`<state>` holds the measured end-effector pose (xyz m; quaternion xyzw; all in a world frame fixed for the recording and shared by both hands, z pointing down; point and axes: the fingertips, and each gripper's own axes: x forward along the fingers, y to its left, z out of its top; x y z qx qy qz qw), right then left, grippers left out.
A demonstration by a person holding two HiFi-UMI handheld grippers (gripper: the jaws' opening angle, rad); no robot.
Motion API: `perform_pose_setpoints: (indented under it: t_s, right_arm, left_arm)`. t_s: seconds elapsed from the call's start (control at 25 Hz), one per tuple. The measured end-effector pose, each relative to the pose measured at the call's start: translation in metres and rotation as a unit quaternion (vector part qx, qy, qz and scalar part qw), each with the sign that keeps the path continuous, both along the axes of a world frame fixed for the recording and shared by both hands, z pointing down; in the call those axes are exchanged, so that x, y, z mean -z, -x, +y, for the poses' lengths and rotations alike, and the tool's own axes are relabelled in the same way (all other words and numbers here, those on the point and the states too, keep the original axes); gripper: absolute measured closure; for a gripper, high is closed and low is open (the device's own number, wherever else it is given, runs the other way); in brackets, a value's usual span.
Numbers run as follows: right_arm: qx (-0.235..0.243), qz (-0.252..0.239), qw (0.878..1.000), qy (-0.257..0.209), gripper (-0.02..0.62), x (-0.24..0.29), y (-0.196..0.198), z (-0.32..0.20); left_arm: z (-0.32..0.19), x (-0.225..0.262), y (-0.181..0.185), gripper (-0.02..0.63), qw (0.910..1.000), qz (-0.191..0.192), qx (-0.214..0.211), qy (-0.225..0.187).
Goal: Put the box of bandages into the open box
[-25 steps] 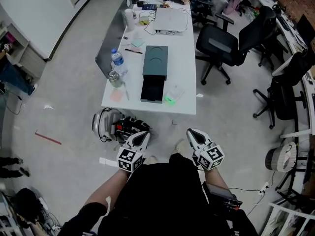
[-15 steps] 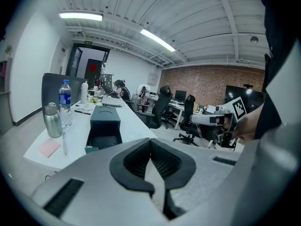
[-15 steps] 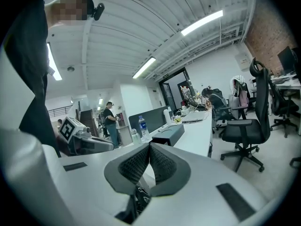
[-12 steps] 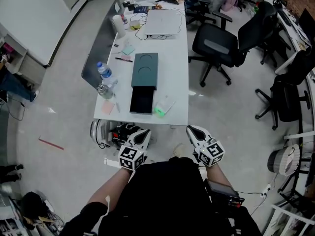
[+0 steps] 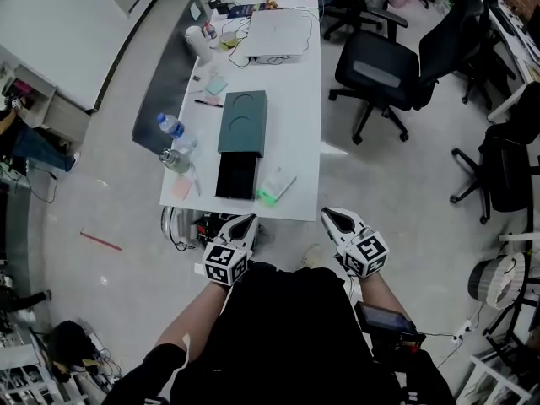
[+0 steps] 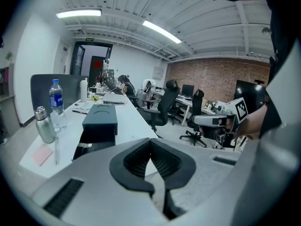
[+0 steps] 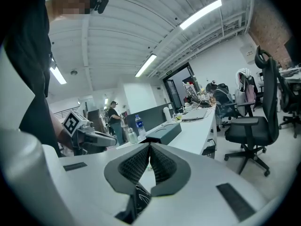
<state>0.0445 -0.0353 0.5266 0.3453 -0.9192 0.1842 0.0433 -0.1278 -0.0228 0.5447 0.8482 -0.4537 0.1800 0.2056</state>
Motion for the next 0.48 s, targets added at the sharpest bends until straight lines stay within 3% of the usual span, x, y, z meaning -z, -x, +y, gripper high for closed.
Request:
perform_pose_setpoints:
  t_s: [0.48]
  right_arm:
    - [-0.026,-0.015,0.999,0.019,0.568,-0.011,-0.012,-0.034]
  left_arm:
    - [-0.044,-0.026,-0.015,0.597,0.9961,-0.056,-0.043,0.053]
